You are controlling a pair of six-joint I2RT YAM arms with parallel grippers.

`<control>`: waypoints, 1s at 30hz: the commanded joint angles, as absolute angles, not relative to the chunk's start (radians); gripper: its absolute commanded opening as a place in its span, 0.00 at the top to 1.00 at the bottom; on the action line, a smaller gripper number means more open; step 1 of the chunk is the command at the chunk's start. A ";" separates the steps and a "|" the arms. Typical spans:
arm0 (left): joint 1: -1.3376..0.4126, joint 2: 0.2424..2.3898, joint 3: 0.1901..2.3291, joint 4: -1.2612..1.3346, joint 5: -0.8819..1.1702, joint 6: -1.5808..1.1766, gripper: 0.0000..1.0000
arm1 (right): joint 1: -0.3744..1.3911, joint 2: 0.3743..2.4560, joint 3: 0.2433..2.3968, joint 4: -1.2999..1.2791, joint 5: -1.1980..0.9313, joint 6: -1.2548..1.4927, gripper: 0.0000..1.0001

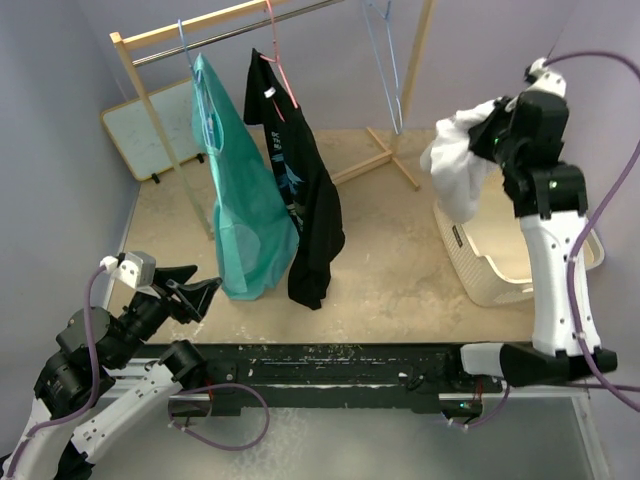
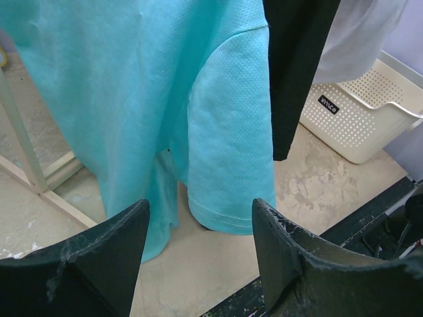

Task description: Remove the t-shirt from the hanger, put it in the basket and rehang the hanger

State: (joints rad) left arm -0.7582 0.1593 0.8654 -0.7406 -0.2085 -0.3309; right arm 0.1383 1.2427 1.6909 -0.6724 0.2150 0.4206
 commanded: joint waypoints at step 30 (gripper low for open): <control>-0.752 0.122 0.865 -0.708 -0.239 -0.344 0.34 | -0.459 1.258 1.484 -0.606 0.274 0.751 1.00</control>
State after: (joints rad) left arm -0.7582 0.1421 0.8654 -0.7414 -0.2211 -0.3321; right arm -0.4454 1.2961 1.5082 -0.6708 0.2546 0.7090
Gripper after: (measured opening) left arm 0.665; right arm 0.071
